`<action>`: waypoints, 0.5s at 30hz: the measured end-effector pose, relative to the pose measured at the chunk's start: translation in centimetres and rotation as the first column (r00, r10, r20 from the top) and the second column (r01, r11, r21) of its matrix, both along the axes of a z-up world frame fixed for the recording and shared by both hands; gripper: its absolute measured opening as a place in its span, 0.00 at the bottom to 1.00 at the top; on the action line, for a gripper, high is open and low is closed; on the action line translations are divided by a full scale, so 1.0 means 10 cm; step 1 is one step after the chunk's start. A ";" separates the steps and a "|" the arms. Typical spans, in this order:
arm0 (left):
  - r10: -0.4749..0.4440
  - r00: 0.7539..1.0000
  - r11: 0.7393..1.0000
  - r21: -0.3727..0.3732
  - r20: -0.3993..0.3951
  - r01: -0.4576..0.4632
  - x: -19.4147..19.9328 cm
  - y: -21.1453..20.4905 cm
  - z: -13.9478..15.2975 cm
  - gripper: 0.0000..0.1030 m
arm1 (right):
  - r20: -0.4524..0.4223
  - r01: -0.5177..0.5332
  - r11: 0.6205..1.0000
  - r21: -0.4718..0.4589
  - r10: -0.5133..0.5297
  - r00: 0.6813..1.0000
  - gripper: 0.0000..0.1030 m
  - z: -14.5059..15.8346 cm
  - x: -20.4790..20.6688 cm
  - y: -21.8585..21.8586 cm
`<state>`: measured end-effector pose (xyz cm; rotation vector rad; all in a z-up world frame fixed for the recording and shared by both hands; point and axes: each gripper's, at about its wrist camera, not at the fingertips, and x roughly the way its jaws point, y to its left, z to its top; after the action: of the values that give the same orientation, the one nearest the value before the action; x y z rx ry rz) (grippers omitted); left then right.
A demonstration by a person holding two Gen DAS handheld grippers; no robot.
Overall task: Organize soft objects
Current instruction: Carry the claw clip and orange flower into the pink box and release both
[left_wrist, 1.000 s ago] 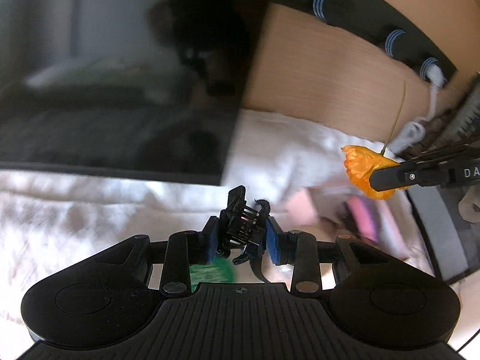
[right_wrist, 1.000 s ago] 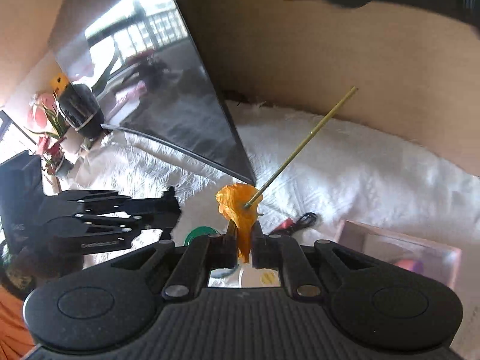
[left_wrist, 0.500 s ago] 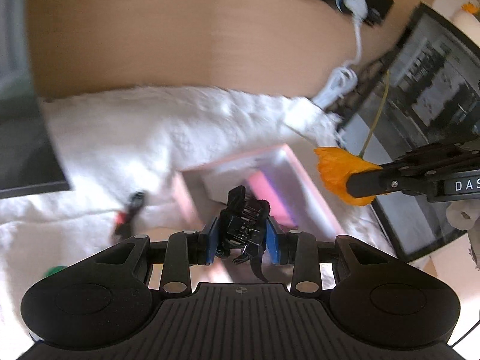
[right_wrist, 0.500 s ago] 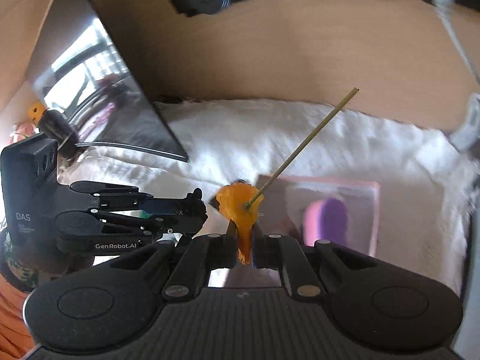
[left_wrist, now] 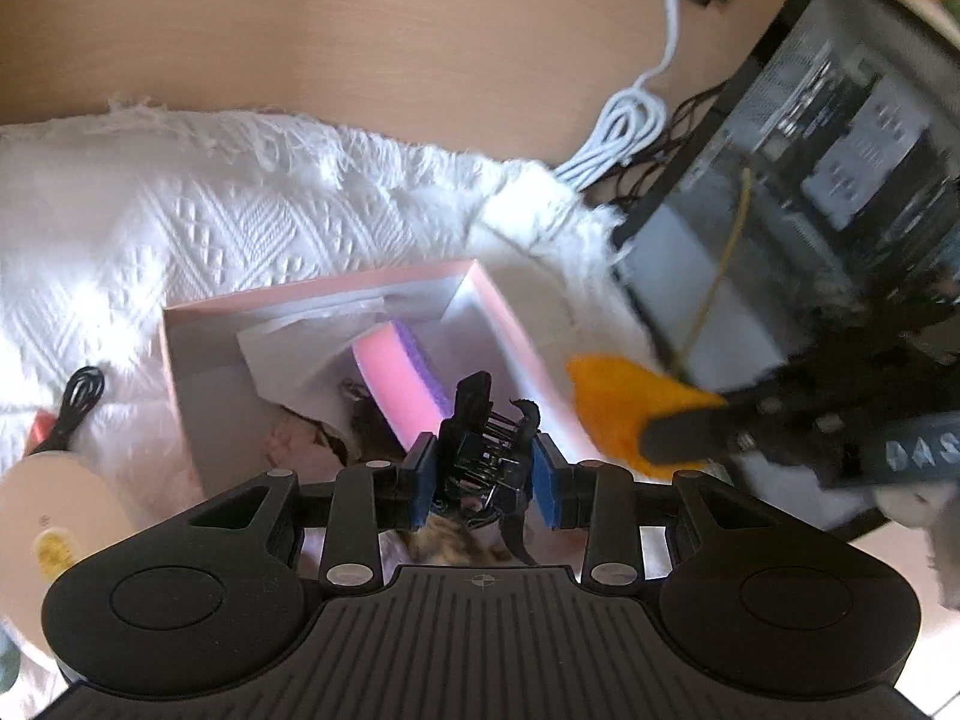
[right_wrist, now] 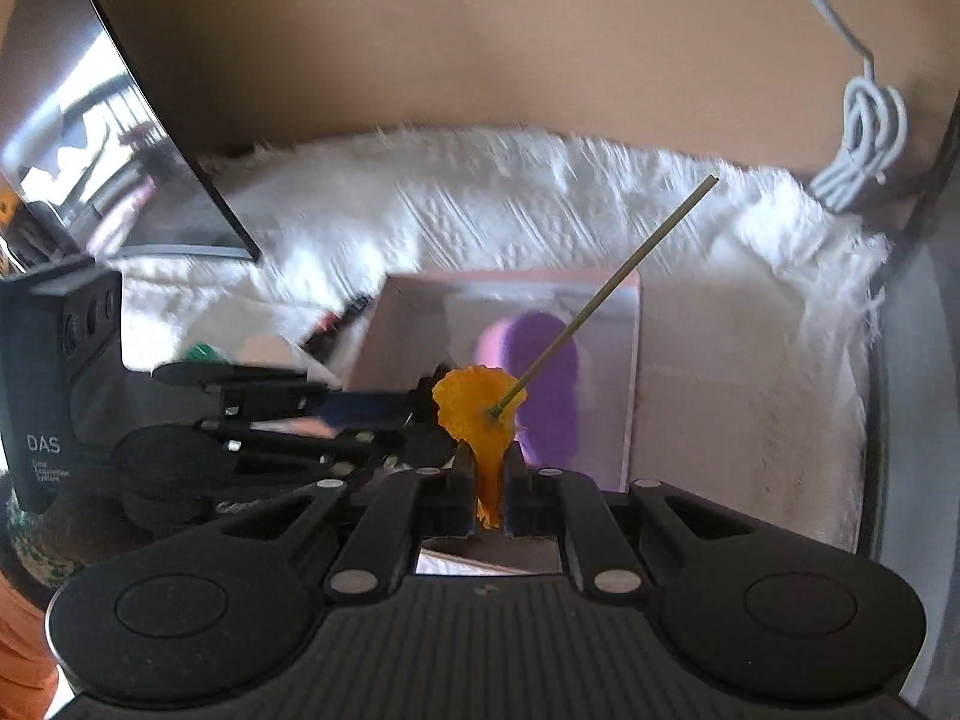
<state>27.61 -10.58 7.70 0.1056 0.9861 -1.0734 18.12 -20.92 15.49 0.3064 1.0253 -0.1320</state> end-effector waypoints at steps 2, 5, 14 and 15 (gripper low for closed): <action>0.021 0.999 0.999 0.047 0.042 -0.023 0.00 -0.09 -0.12 0.37 | -0.043 -0.004 1.000 -0.010 0.004 0.999 0.08 -0.14 0.02 0.00; 0.021 0.999 0.996 0.084 0.031 -0.024 0.03 -0.16 -0.22 0.37 | -0.106 -0.016 0.999 -0.045 0.011 0.994 0.08 -0.37 0.07 0.00; 0.071 0.997 0.997 0.016 -0.018 -0.070 0.18 -0.01 -0.10 0.37 | -0.225 -0.026 0.999 -0.025 0.020 0.974 0.10 -0.87 0.37 0.00; 0.078 0.997 0.997 0.011 -0.020 -0.078 0.20 0.02 -0.08 0.37 | -0.221 -0.016 1.000 -0.010 0.014 0.975 0.10 -0.88 0.39 -0.01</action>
<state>29.59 -10.42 6.87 0.0646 1.0062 -0.9992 22.01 -21.02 6.74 0.2778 1.2473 -0.1609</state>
